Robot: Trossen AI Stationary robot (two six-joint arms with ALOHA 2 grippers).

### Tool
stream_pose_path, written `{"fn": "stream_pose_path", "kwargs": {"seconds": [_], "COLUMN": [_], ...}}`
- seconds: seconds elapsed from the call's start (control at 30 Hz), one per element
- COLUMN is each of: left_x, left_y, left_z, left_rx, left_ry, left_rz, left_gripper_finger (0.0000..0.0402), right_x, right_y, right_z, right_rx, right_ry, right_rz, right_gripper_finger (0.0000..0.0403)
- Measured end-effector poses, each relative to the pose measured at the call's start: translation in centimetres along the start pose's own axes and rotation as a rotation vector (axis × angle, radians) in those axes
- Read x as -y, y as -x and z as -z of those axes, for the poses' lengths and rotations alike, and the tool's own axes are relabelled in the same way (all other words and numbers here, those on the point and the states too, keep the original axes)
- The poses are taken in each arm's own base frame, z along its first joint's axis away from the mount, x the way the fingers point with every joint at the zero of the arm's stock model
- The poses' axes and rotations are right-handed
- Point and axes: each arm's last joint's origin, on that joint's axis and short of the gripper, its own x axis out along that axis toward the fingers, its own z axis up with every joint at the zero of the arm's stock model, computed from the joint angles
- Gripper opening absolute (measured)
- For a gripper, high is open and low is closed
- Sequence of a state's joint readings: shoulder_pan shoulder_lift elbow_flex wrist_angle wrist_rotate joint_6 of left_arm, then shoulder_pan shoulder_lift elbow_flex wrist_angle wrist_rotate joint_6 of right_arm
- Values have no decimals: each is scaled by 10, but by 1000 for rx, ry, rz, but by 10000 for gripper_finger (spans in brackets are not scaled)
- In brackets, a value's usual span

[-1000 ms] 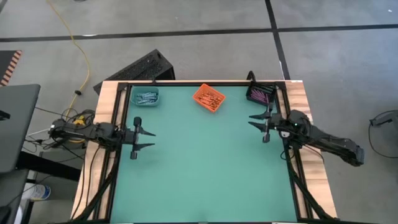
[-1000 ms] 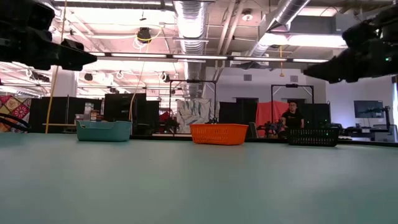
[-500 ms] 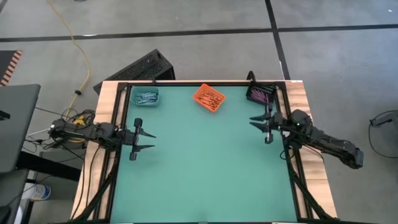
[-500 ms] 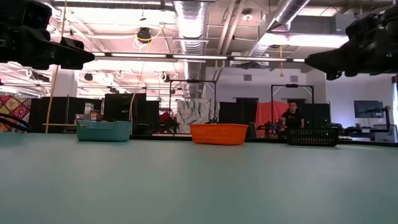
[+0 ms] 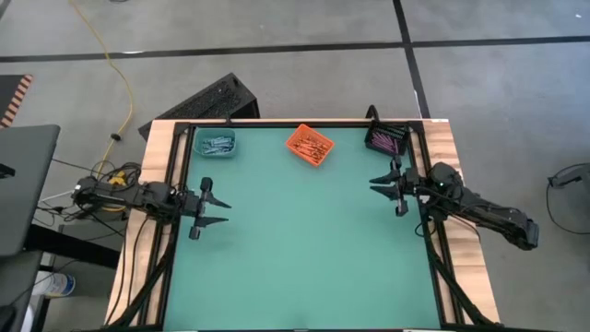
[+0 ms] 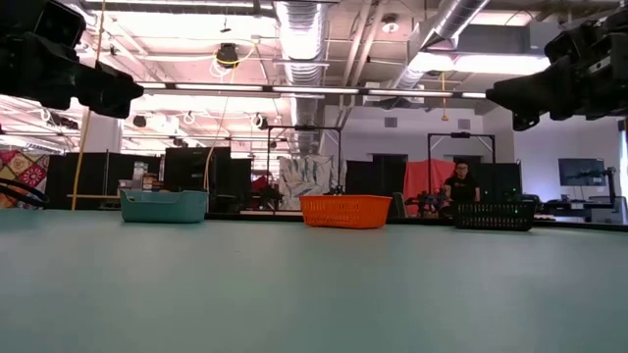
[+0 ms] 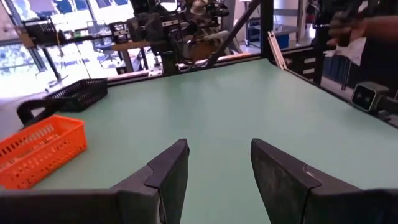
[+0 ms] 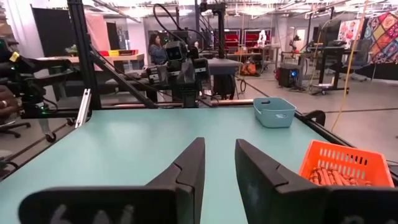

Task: Sort crayons
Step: Return to Home Position

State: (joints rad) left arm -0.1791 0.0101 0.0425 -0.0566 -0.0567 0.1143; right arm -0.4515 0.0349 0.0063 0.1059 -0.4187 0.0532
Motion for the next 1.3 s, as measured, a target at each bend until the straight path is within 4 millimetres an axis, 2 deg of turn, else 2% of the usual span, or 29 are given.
{"fn": "stream_pose_path", "kwargs": {"seconds": [0.67,1.3], "left_x": [0,0], "left_y": [0,0], "left_z": [0,0], "left_rx": [-4,-4], "left_ry": [81,71], "left_rz": [-1,-2], "left_gripper_finger": [164,164], "right_x": [0,0], "right_y": [0,0], "right_z": [0,1], "right_rx": [-2,-3], "right_ry": [-1,-2], "right_rz": [1,1], "right_gripper_finger": [99,99]}}
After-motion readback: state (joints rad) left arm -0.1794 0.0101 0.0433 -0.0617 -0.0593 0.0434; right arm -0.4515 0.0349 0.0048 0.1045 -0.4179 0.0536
